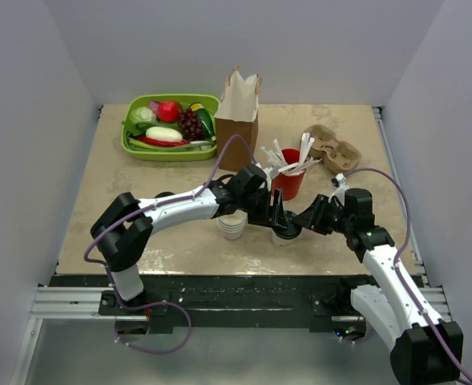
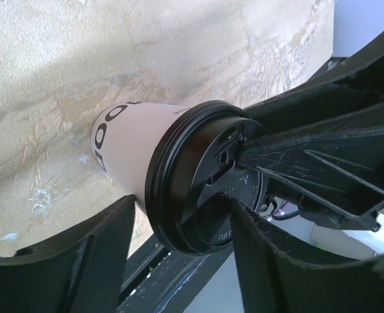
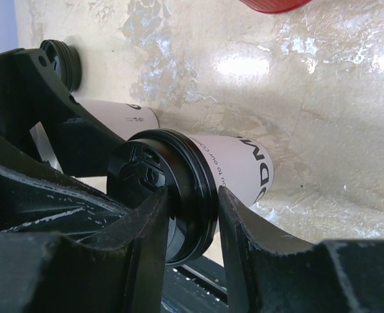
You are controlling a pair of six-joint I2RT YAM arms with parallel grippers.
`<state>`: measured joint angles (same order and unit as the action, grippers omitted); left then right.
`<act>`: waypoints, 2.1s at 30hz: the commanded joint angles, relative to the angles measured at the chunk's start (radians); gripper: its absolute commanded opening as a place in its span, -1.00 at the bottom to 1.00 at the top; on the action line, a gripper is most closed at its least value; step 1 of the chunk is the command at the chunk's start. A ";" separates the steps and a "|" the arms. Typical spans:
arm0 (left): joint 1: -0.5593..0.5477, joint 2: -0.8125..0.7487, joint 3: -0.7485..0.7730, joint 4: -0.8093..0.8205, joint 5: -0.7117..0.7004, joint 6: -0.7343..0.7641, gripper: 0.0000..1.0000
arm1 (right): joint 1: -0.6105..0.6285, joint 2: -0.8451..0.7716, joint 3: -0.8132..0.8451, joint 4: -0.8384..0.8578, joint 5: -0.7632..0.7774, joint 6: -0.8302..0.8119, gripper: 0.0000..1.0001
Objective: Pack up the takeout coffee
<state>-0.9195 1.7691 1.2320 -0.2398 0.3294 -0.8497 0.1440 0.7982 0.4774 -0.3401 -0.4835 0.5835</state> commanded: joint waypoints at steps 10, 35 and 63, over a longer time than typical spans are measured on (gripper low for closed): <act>-0.004 0.021 0.032 -0.007 0.071 -0.002 -0.26 | 0.017 -0.028 0.001 -0.060 0.029 0.027 -0.25; 0.001 0.076 0.038 -0.138 -0.085 0.052 -0.07 | 0.019 0.059 -0.043 -0.042 0.160 -0.020 -0.17; -0.001 -0.051 0.029 0.004 -0.032 0.097 0.46 | 0.017 0.042 0.098 -0.089 -0.020 -0.021 0.34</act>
<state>-0.9173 1.7466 1.2583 -0.2832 0.2722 -0.7815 0.1589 0.8425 0.5385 -0.4519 -0.4702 0.5499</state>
